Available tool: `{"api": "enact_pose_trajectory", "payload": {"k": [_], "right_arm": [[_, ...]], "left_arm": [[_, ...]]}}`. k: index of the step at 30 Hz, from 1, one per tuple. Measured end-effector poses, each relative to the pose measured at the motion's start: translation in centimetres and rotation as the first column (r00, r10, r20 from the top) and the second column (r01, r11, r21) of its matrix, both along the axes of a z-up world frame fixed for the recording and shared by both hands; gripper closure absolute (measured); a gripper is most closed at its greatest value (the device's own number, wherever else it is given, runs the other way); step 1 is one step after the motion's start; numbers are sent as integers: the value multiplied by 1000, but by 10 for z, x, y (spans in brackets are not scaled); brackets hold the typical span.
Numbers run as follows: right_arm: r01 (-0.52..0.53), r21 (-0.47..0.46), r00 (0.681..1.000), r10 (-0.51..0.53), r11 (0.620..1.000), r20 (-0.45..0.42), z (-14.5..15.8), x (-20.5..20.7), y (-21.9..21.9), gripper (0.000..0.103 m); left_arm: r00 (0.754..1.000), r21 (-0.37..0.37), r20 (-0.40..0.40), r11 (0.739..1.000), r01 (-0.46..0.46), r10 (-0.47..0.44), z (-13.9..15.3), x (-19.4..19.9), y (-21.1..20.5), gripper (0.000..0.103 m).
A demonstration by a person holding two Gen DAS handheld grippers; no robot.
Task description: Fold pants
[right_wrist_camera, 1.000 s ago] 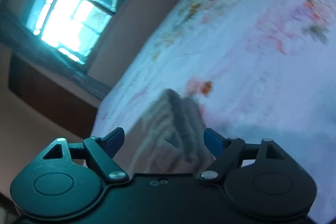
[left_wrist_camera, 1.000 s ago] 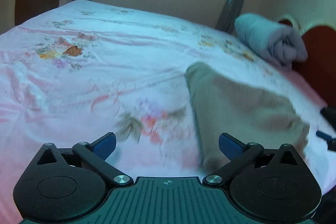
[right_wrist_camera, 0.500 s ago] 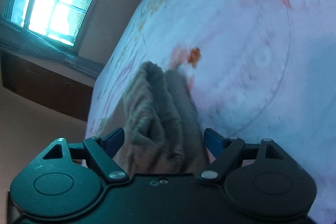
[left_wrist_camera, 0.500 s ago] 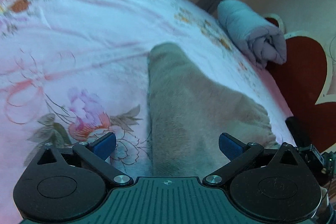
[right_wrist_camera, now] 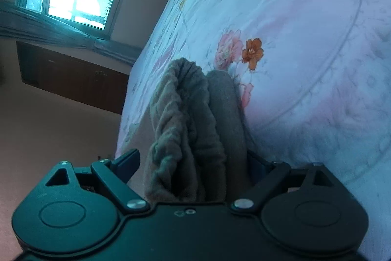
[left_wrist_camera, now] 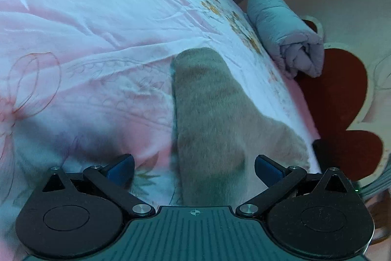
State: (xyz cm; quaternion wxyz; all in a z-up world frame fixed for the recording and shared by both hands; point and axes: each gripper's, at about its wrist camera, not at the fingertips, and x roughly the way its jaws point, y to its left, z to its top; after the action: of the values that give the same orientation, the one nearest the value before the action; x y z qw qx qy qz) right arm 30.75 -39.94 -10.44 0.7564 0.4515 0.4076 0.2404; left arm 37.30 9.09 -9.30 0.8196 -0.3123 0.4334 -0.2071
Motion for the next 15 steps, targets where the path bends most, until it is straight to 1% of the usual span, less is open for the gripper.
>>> {"api": "enact_pose_trajectory", "payload": {"k": [2,5,7,8,9,10,11,12,13,14,15], "right_arm": [[-17,16,1000,17,1000,-6,-1,4,-2,19],[-50,1,999,50,999,-5,0,6,0,20],[-85,-19,996,85,996,-5,2,10,6,20],[-99,-30,995,99,995,-9,2,12,10,20],[-110,-42,994,109,993,-13,3,14,14,20],[-126,-64,992,125,990,-18,4,17,19,20],[-136,-83,991,134,987,-25,5,20,24,22],[-147,-108,989,145,983,-29,9,21,30,26],[-162,-146,987,159,976,-30,14,22,36,46],[-174,-177,985,171,969,-33,18,22,41,55],[-172,-170,985,170,970,-28,23,21,42,58]], "left_arm": [[999,-47,-13,998,29,-30,-3,7,1,0],[996,-13,-1,996,88,-88,-5,12,-11,0],[993,-16,8,993,121,-121,-6,16,-20,0],[991,-39,11,990,133,-132,-7,17,-24,1],[987,-64,18,985,159,-158,-8,18,-29,5],[983,-94,18,978,185,-184,-11,19,-36,33],[983,-90,-6,979,185,-186,-15,20,-43,46],[984,-51,3,982,181,-181,-16,19,-49,50],[985,-40,16,984,175,-174,-15,17,-52,56],[988,-54,17,986,157,-156,-15,15,-50,67],[990,-81,25,986,143,-141,-13,13,-47,72]]}}
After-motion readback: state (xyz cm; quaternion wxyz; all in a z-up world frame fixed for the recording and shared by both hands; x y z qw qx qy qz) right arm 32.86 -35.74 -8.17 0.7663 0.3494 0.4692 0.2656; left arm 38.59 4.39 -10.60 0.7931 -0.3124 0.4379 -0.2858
